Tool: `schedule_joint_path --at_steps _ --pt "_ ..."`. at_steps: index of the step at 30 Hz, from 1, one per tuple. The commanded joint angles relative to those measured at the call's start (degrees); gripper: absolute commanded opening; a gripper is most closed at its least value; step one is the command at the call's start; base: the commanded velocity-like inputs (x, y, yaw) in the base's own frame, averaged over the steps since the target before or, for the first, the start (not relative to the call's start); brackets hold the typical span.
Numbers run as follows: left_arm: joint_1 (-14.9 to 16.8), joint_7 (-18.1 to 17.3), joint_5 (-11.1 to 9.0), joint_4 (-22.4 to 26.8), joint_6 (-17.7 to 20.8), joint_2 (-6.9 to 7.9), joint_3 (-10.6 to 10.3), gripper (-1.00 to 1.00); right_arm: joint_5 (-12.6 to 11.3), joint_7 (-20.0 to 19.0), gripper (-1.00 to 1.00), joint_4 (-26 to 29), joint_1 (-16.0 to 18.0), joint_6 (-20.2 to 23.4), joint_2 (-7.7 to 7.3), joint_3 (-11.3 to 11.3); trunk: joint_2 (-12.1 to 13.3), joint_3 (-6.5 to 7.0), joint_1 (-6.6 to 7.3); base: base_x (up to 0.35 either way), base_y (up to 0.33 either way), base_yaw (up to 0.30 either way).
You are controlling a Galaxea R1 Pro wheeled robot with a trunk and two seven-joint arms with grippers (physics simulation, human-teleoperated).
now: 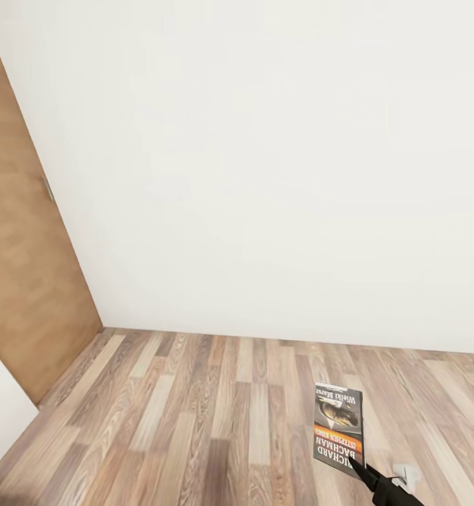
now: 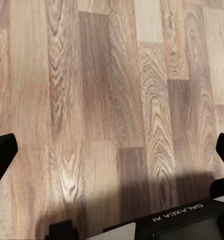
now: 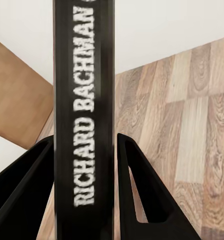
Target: In the bedroom, move the book from the bed onto either nightstand, and place the two sandals side by side next to the bed.
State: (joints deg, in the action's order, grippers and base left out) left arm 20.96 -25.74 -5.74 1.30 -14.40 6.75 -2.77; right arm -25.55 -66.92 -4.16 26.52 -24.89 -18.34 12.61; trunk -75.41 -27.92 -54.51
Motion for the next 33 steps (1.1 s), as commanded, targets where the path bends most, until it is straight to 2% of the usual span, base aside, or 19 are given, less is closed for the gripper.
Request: schedule_joint_path --at_steps 1,33 --pt "0.05 -0.27 -0.59 -0.07 -0.09 0.01 -0.31 1.0 0.23 -0.23 -1.0 -0.23 0.11 -0.33 -0.03 0.66 -0.03 -0.06 -0.03 0.326 0.0 0.0" --pt "0.05 -0.27 -0.59 -0.07 -0.08 -0.07 -0.32 1.0 0.2 -0.31 -1.0 -0.23 0.14 -0.33 -0.03 0.66 -0.03 -0.06 -0.03 0.326 0.0 0.0"
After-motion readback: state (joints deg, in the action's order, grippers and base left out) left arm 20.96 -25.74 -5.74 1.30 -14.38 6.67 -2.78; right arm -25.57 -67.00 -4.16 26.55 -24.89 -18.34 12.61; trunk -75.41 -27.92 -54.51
